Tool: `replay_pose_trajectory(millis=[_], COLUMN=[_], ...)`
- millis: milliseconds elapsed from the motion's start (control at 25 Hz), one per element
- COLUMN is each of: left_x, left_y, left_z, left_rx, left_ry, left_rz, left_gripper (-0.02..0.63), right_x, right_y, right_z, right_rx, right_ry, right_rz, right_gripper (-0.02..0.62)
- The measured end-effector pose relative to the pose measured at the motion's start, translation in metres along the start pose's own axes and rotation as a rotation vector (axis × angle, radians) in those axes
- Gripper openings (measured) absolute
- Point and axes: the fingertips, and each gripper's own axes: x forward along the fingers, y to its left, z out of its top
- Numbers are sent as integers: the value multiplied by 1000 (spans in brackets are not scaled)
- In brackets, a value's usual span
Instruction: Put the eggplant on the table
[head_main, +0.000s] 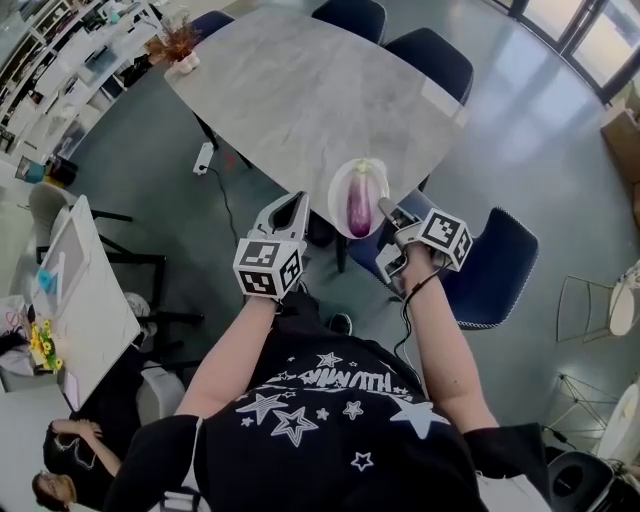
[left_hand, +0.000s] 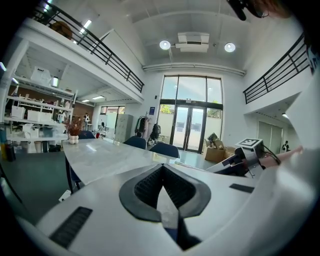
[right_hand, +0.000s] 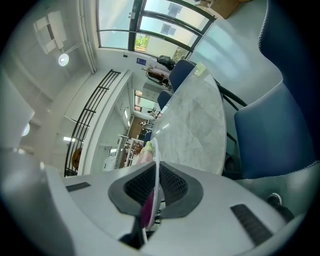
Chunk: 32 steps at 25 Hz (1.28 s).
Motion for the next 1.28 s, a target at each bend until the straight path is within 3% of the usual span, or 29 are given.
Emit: replay_pose_trajectory(millis=[440,720,920,1280], left_x=[40,94,130,186], left_y=[21,42,82,149], left_z=[-5,16,39,52], left_rx=[-8,-13,-12,-19], left_ry=[-4,17,18,37], left_rz=[-58,-94,-112,-167], left_gripper=[8,8,8,8], right_x=[24,61,113,180], right_y=[-11,-8,14,13], right_z=[16,56,82,109], right_rx=[-5,7,-31,18], right_ry=[-47,-64,-72,-146], right_rz=[-31,-73,-72,-126], right_gripper=[21,21,21,21])
